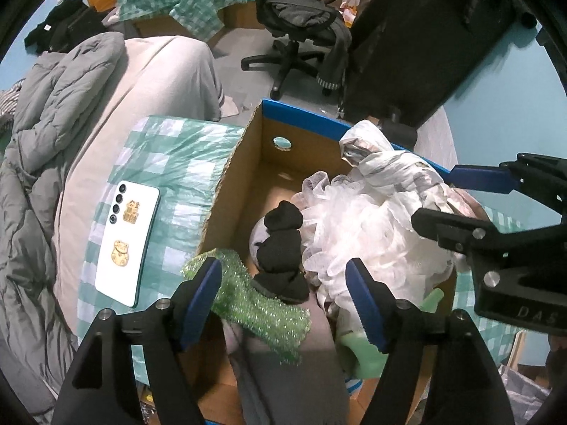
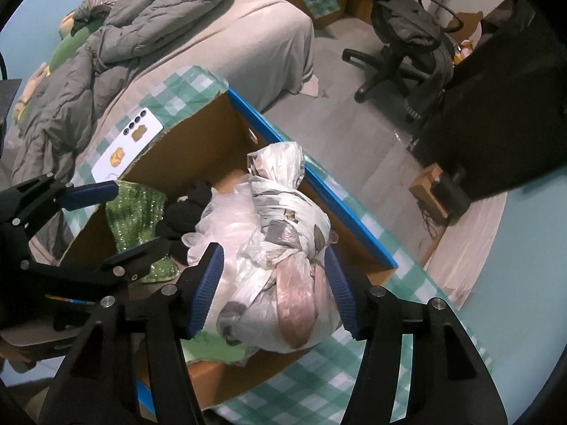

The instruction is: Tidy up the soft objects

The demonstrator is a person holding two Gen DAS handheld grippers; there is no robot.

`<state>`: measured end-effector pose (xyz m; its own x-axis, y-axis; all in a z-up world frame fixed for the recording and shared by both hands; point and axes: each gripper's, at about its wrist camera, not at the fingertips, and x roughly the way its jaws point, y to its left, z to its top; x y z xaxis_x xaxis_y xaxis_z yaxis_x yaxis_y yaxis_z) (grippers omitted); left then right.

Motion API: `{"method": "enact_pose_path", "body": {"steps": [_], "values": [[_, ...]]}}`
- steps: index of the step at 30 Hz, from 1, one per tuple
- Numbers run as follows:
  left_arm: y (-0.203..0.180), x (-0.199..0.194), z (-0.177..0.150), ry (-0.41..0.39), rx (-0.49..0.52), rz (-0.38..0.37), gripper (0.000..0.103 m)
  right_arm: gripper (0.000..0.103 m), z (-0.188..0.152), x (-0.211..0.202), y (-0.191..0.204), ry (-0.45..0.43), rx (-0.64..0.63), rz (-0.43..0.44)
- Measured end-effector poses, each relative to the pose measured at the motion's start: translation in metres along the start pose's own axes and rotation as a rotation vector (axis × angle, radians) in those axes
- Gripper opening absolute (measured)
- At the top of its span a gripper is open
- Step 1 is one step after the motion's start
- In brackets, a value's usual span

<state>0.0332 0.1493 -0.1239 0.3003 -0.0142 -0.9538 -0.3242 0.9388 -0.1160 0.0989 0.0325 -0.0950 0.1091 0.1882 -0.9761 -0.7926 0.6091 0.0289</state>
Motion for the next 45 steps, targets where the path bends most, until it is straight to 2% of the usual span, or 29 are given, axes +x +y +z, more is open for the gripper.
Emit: {"method": "enact_pose_path", "body": {"steps": [12, 15, 25, 30, 33, 45], "values": [[-0.005, -0.034, -0.014, -0.046, 0.009, 0.024, 0.074, 0.058, -0.011, -0.031, -0.001, -0.055, 0.011, -0.009], [-0.008, -0.049, -0.017, -0.069, 0.008, 0.035, 0.08, 0.059, -0.017, -0.043, -0.003, -0.07, 0.015, -0.02], [-0.017, -0.085, -0.025, -0.122, -0.015, 0.023, 0.08, 0.059, -0.035, -0.074, -0.006, -0.123, 0.048, -0.005], [-0.024, -0.1, -0.031, -0.138, -0.021, 0.024, 0.081, 0.059, -0.046, -0.088, -0.014, -0.15, 0.081, -0.007], [-0.029, -0.106, -0.034, -0.151, -0.016, 0.034, 0.086, 0.059, -0.052, -0.096, -0.02, -0.162, 0.105, -0.009], [-0.048, -0.123, -0.037, -0.164, -0.002, 0.043, 0.086, 0.059, -0.088, -0.13, -0.063, -0.203, 0.226, -0.048]]}}
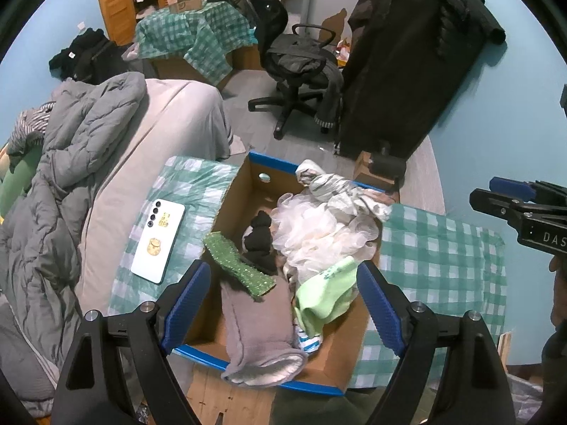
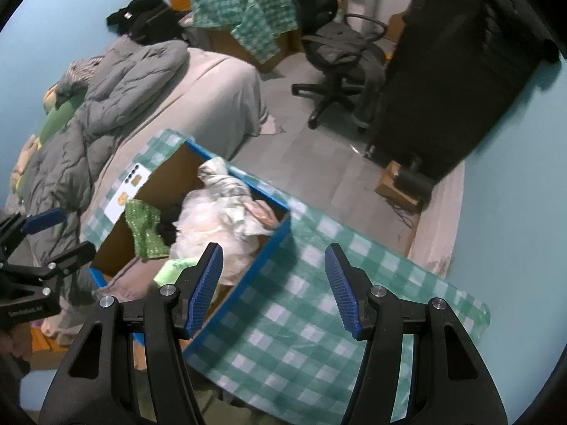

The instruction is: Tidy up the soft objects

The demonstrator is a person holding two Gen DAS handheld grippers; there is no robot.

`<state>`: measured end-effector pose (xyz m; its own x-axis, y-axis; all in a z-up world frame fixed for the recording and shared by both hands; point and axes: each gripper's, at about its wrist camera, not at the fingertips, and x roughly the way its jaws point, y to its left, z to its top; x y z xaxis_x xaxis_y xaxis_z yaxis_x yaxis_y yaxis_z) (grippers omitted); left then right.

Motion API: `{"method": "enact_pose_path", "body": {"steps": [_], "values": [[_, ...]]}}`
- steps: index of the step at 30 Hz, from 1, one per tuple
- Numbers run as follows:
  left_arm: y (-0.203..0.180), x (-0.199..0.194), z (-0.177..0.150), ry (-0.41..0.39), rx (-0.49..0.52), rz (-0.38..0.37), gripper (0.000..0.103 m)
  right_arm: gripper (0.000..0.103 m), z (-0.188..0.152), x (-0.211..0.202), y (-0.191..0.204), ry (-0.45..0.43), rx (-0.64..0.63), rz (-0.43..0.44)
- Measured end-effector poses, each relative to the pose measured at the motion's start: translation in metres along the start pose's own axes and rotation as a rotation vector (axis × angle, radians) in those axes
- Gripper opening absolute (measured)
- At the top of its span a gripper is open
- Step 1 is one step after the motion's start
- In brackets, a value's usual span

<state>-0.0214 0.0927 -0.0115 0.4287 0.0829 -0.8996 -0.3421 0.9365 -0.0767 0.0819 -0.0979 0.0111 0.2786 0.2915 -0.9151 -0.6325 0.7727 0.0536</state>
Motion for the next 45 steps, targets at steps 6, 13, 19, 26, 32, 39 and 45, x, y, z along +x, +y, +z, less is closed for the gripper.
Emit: {"method": "enact_pose_path", "body": {"steps": [6, 13, 19, 26, 32, 39, 45], "values": [[-0.013, -0.01, 0.003, -0.019, 0.014, -0.008, 0.089, 0.059, -0.009, -0.021, -0.015, -0.032, 0.044, -0.02], [-0.027, -0.017, 0.004, -0.049, 0.012, -0.024, 0.093, 0.059, -0.018, -0.036, -0.031, -0.066, 0.103, -0.033], [-0.047, -0.023, 0.002, -0.078, 0.076, -0.011, 0.093, 0.06, -0.026, -0.039, -0.041, -0.084, 0.163, -0.03], [-0.057, -0.026, 0.002, -0.073, 0.09, -0.006, 0.093, 0.06, -0.033, -0.041, -0.05, -0.083, 0.192, -0.015], [-0.062, -0.027, -0.001, -0.067, 0.089, -0.016, 0.093, 0.06, -0.034, -0.041, -0.049, -0.082, 0.187, -0.018], [-0.062, -0.027, -0.002, -0.052, 0.089, -0.018, 0.093, 0.06, -0.034, -0.041, -0.049, -0.082, 0.188, -0.016], [-0.06, -0.027, -0.002, -0.046, 0.082, -0.025, 0.093, 0.06, -0.036, -0.042, -0.051, -0.079, 0.177, -0.009]]}}
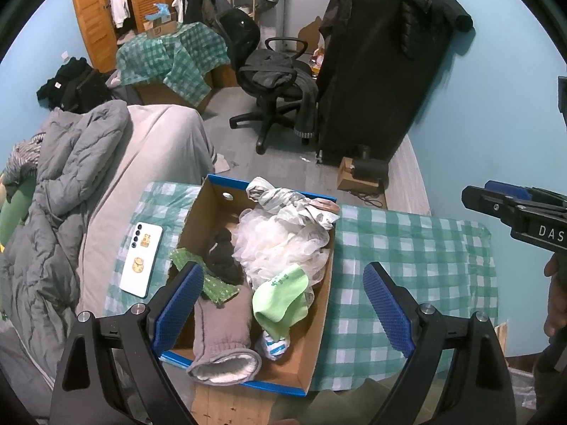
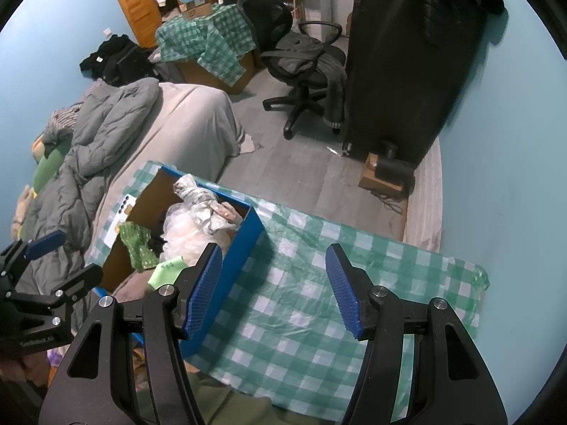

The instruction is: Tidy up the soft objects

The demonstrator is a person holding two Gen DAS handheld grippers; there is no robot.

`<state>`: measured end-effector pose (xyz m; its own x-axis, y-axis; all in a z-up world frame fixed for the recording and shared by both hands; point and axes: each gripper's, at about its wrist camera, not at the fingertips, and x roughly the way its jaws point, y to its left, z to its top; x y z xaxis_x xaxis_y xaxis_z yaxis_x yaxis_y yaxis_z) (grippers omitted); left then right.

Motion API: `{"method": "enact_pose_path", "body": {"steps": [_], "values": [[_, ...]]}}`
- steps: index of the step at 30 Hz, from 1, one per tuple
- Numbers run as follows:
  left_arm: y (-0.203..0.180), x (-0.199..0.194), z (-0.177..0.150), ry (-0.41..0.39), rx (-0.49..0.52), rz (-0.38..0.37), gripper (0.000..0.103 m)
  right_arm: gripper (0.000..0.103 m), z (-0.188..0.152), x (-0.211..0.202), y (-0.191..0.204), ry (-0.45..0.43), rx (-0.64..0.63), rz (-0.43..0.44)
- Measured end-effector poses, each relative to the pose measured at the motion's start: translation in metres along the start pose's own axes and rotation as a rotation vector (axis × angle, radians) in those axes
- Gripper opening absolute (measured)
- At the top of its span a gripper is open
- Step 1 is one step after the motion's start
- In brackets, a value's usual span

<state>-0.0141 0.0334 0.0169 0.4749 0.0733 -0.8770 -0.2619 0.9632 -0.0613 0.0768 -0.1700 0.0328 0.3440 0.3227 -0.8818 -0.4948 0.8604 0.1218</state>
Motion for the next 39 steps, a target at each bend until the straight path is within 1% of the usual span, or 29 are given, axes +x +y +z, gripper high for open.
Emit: {"method": "enact_pose_path", "body": {"steps": [3, 12, 24, 39], "values": [[0.002, -0.001, -0.001, 0.004, -0.02, -0.008, 0.093, 0.06, 0.0, 0.0, 0.001, 0.002, 0.0, 0.001], [0.005, -0.002, -0.003, 0.007, -0.024, 0.001, 0.093, 0.06, 0.001, -0.001, 0.003, 0.004, -0.01, 0.008], [0.012, -0.001, -0.009, 0.021, -0.053, 0.008, 0.093, 0.06, 0.003, 0.001, 0.008, 0.012, -0.021, 0.01], [0.013, 0.0, -0.01, 0.019, -0.054, 0.012, 0.093, 0.06, 0.003, 0.001, 0.009, 0.011, -0.021, 0.01]]}}
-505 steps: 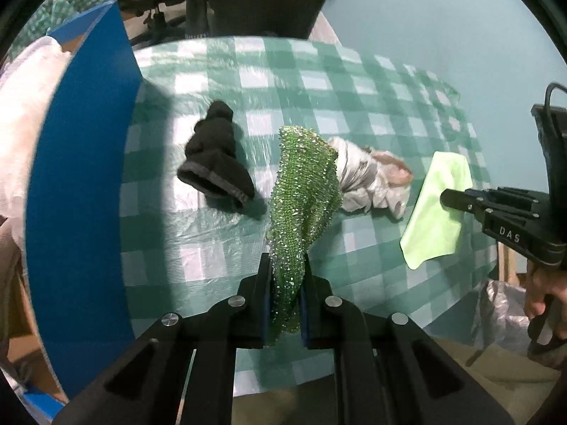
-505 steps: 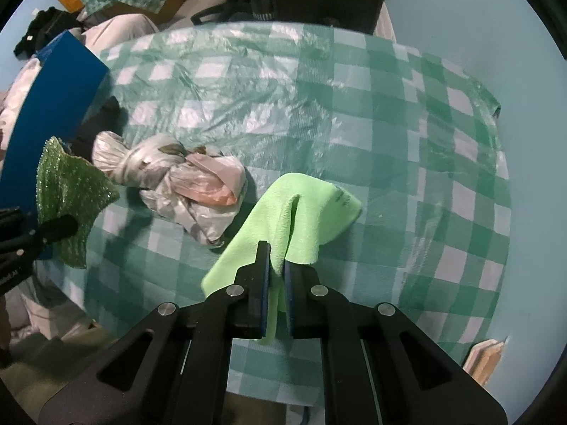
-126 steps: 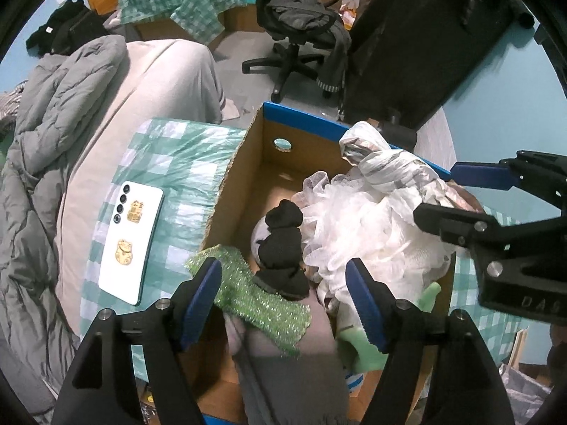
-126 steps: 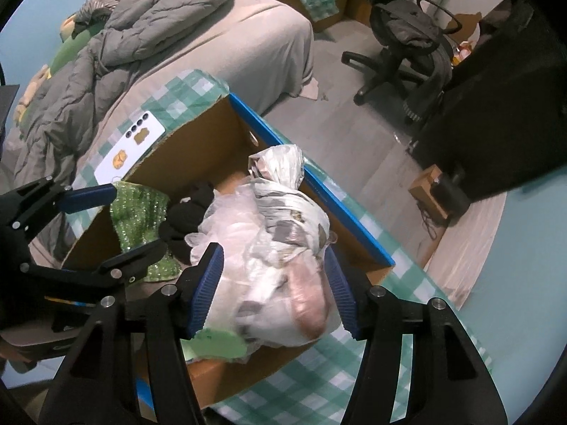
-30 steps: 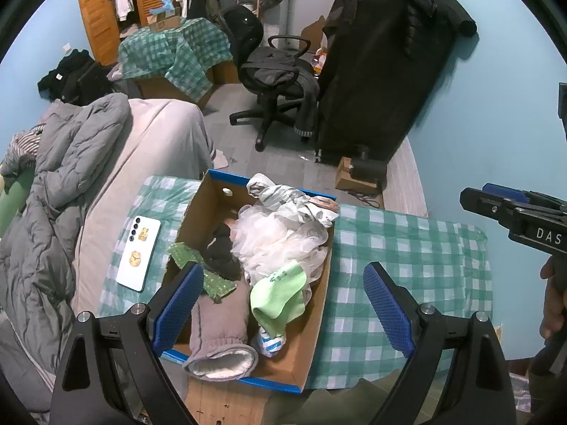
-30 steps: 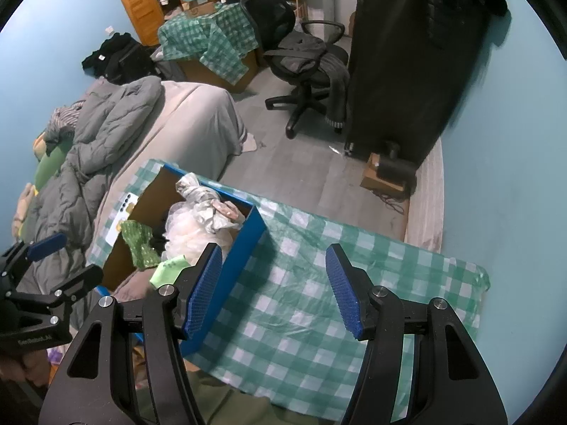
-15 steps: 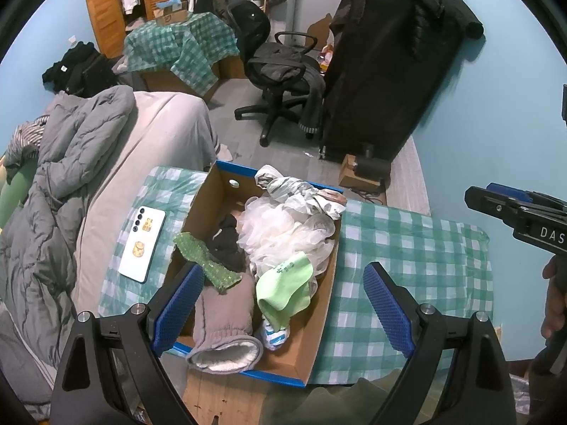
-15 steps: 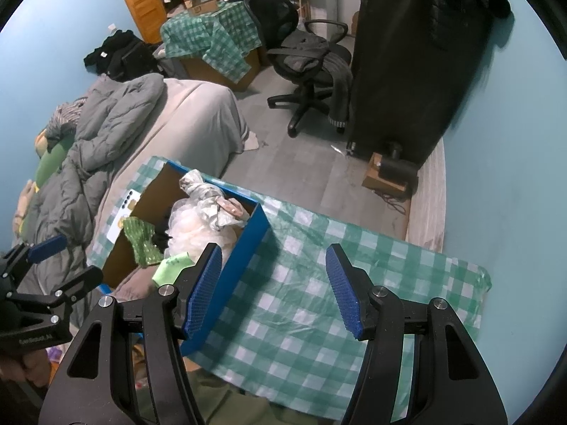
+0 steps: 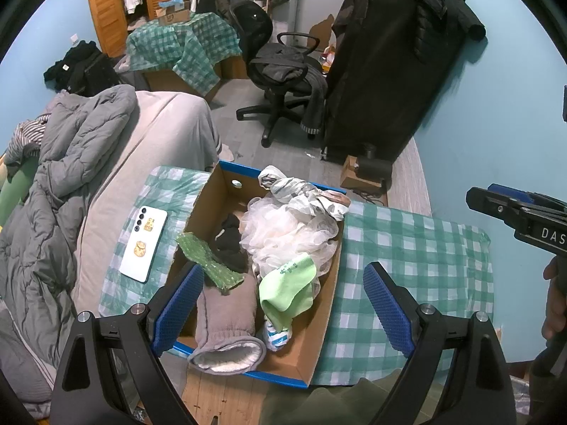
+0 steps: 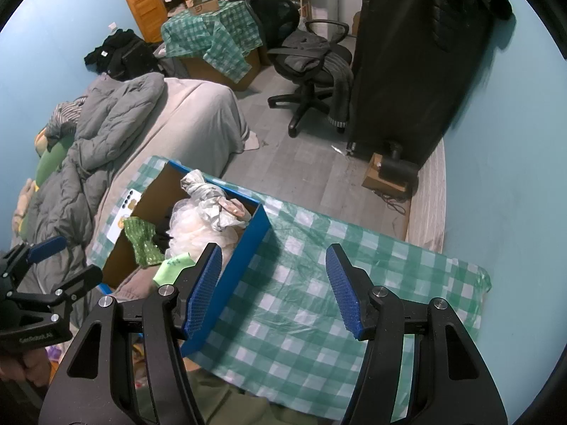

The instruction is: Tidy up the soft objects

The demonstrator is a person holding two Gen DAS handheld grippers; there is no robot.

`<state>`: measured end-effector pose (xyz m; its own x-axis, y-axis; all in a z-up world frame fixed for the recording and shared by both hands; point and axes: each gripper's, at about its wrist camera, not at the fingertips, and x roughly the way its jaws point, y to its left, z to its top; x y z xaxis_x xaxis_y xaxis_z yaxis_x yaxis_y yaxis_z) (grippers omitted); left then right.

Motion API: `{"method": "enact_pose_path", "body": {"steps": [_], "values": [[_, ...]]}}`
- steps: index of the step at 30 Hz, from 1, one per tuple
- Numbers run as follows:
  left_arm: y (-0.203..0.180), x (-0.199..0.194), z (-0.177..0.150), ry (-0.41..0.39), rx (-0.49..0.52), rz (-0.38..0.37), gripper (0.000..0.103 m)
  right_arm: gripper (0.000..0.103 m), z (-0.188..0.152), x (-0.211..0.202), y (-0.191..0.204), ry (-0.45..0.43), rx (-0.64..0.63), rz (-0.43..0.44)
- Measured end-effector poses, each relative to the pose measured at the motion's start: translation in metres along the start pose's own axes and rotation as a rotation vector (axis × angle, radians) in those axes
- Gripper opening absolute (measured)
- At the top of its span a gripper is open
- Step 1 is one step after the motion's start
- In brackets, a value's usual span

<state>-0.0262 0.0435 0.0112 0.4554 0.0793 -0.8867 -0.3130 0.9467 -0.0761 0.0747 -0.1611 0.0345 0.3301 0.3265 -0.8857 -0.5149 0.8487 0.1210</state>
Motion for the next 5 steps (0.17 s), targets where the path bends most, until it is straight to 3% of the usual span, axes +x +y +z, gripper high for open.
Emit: {"method": "enact_pose_path", "body": {"steps": [5], "values": [[0.0009, -0.0003, 0.0, 0.0, -0.001, 0.001, 0.093, 0.06, -0.0001, 0.0, 0.0005, 0.0, 0.0, 0.0]]}}
